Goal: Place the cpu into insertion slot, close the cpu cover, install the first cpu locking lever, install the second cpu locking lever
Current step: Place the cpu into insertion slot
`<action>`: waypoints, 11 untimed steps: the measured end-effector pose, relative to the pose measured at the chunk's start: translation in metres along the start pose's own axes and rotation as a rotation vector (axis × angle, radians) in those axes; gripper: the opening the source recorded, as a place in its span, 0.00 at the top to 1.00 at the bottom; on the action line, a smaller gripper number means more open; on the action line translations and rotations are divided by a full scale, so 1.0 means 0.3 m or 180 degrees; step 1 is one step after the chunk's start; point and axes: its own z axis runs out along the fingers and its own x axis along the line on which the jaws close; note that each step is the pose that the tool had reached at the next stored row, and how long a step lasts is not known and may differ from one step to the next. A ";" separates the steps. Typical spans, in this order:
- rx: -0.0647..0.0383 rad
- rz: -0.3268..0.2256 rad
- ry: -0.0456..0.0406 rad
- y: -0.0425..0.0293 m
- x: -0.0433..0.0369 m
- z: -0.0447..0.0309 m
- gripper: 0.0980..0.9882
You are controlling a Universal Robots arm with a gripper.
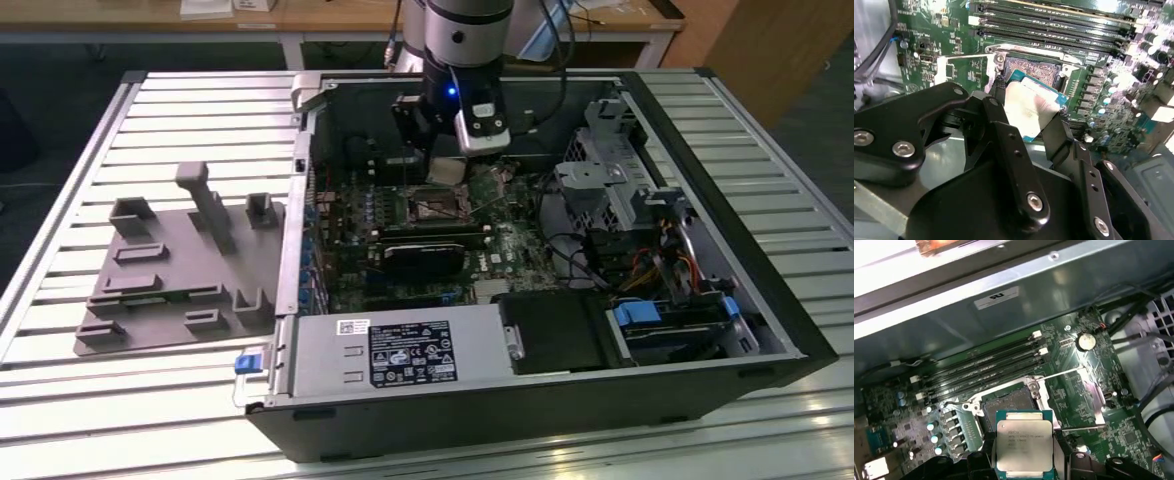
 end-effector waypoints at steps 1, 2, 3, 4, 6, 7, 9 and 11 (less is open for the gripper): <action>0.0000 0.0043 -0.0004 0.000 0.000 0.001 0.51; -0.0001 0.0084 -0.0008 0.000 0.000 0.002 0.51; -0.0001 0.0126 -0.0012 0.000 0.000 0.004 0.51; -0.0001 0.0165 -0.0016 0.000 0.000 0.005 0.51; 0.0000 0.0244 -0.0025 -0.001 0.000 0.008 0.51; 0.0001 0.0284 -0.0029 -0.001 0.000 0.009 0.51; 0.0001 0.0374 -0.0039 -0.001 0.000 0.012 0.51; 0.0002 0.0459 -0.0049 -0.001 0.000 0.014 0.51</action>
